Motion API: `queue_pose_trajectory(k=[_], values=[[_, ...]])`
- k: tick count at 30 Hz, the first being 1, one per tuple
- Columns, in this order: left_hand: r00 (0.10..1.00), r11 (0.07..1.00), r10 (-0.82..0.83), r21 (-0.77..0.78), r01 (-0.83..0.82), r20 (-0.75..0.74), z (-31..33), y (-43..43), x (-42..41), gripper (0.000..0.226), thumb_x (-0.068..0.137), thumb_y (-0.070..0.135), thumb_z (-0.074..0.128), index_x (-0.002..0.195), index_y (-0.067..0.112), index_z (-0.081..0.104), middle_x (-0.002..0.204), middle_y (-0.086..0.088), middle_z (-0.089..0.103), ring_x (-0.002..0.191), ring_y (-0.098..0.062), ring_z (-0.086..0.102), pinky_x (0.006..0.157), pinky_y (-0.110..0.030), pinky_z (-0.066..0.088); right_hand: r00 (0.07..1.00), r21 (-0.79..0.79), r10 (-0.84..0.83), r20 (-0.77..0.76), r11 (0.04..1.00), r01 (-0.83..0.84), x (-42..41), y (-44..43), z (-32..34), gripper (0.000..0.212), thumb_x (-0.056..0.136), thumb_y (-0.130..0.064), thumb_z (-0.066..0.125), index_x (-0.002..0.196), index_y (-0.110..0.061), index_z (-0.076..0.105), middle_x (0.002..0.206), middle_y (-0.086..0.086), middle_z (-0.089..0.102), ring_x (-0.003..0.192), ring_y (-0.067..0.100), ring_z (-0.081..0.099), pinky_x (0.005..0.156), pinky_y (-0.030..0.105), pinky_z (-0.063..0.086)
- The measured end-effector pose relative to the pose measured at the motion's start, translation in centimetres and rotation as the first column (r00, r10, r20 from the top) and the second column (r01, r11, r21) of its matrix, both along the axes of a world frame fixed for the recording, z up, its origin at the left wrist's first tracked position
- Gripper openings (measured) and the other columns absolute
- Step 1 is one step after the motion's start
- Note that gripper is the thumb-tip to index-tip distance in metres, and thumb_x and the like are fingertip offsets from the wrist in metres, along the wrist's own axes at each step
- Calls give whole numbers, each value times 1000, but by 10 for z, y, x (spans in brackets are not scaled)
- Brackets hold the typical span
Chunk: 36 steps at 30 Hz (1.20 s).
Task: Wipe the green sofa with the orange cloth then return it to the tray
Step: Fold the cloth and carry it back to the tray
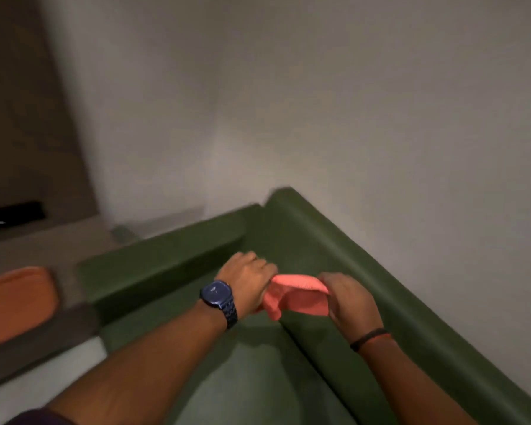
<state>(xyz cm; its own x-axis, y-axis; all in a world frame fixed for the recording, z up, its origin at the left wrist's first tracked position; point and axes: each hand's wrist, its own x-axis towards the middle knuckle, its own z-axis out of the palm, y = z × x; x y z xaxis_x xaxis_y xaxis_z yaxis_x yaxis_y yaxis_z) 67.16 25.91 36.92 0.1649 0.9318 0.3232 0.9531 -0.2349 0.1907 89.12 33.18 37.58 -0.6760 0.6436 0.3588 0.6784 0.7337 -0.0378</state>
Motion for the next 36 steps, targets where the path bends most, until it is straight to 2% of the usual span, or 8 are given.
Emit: queue_pose_trajectory(k=[5,10,13,16,22,27,31,36], values=[[949,952,305,-7,-307,-73,25,-95,-183,14,81,24,61,93,15,62,86,-6,67,82,-30,58,70,-38,44,947,41,308,-94,951,-305,-213,-31,16,36,70,-11,40,89,-3,70,79,13,71,65,31,67,64,37,51],[831,830,541,-79,-552,-130,28,-207,-321,28,54,26,85,75,19,67,67,2,68,61,-22,61,54,-26,49,812,57,561,-163,827,-559,-401,-91,5,38,69,-11,38,85,-2,71,78,14,72,67,29,69,72,35,47],[765,745,637,-181,-642,-94,9,-258,-382,17,71,22,72,85,19,66,79,-4,68,72,-28,61,64,-35,48,735,45,662,-149,747,-664,-486,-125,-13,37,67,-14,40,80,-3,73,75,14,73,65,28,70,62,31,53],[668,626,719,-241,-742,-190,-23,-289,-435,16,84,28,57,98,22,64,95,-4,65,89,-30,57,78,-41,45,662,-58,741,-117,660,-749,-553,-150,-38,30,60,-10,48,77,-9,72,71,9,72,61,23,68,52,25,53],[567,465,799,-391,-794,-200,-84,-298,-514,9,84,19,55,87,14,62,88,-9,64,85,-32,58,73,-41,43,553,-422,833,-19,494,-760,-663,-148,-117,33,67,1,65,98,-11,67,97,11,70,87,27,65,74,30,53],[522,466,847,-331,-821,-103,-125,-283,-586,21,58,11,82,62,14,62,61,-7,60,54,-27,56,51,-33,46,524,-377,851,-34,474,-796,-737,-139,-183,28,68,-12,56,92,-8,69,88,14,71,79,28,69,68,34,59],[554,544,832,-246,-803,32,-199,-282,-632,5,76,15,68,74,13,65,70,-8,60,62,-28,55,58,-38,48,570,-215,815,-104,541,-813,-772,-134,-265,30,76,-9,42,90,-6,69,85,14,69,77,31,65,74,36,54],[676,624,736,-372,-687,-15,-322,-291,-651,23,81,23,53,97,16,69,76,-6,65,62,-26,58,61,-35,50,600,-284,800,26,581,-763,-770,-145,-381,24,78,-13,44,81,-12,68,84,11,69,74,30,66,69,38,56]])
